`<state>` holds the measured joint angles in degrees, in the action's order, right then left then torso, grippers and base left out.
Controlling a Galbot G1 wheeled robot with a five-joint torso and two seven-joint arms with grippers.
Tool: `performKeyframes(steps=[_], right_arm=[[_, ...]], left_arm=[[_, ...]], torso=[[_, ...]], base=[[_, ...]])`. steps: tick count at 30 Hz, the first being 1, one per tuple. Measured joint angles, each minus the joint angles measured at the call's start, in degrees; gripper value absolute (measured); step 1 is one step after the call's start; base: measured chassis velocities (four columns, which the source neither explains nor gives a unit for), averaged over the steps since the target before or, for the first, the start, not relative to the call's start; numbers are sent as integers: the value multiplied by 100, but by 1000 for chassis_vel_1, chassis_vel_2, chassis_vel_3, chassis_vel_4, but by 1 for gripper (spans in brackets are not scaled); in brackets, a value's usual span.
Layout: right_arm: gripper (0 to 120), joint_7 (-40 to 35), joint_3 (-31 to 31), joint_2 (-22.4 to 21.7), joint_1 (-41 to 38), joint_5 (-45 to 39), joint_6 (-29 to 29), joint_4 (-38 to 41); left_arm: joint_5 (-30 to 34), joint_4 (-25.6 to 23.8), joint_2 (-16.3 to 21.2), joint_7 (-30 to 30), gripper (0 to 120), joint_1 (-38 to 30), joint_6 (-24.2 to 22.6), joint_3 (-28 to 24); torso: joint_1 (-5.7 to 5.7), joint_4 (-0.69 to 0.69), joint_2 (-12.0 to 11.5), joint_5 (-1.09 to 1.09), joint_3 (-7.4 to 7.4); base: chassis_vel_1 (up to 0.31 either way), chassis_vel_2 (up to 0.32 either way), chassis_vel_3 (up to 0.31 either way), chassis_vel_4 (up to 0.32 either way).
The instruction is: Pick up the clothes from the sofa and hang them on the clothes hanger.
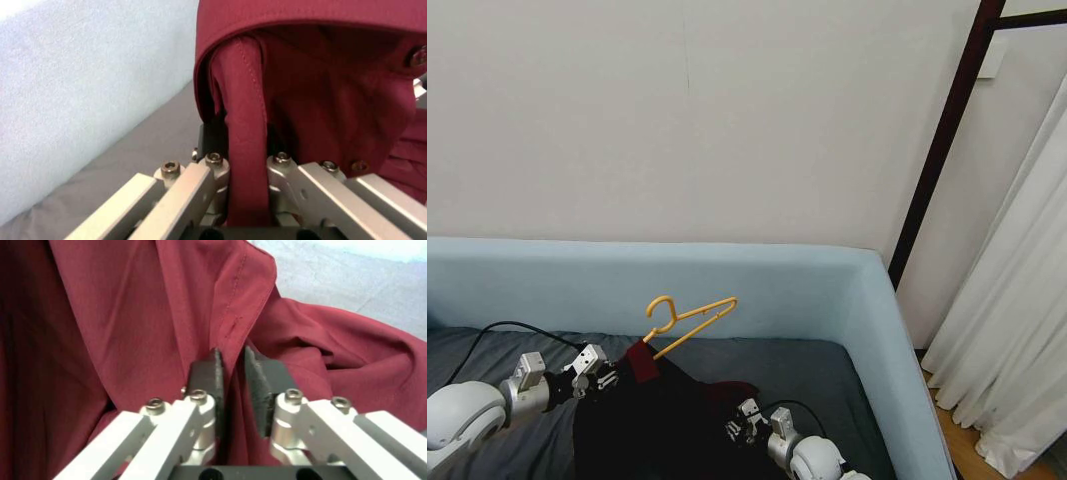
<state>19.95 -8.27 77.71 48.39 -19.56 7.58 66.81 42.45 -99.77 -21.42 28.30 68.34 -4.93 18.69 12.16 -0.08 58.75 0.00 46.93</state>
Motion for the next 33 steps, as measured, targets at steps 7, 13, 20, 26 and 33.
performKeyframes(steps=[7, 13, 20, 26, 33], right_arm=[[0, -7, -10, 24, -17, 9, -20, -9], [0, -20, 146, -92, 1, -201, -121, 200], [0, -303, 642, -693, 31, -1239, 317, 1091], [0, -476, 971, -958, 25, -1662, 557, 1548], [0, -908, 1362, -1183, 55, -2024, 831, 2075]], left_arm=[[-9, 19, -11, -3, 1, 36, 24, 36], [-8, 111, -71, 1, 1, -16, 110, -5], [161, 233, -116, 292, 1, -194, 274, -120], [552, 312, -156, 1147, 1, -451, 464, -198], [402, 434, -177, 1681, 1, -746, 530, -393]], torso=[[0, 0, 0, 0, 0], [-1, 0, 0, 0, 0], [-1, -1, 0, 1, 0], [-1, -1, 0, 1, 0], [-1, 0, 0, 2, 0]], base=[[0, 0, 0, 0], [0, 0, 0, 0], [0, 0, 0, 0], [0, 0, 0, 0], [0, 0, 0, 0]])
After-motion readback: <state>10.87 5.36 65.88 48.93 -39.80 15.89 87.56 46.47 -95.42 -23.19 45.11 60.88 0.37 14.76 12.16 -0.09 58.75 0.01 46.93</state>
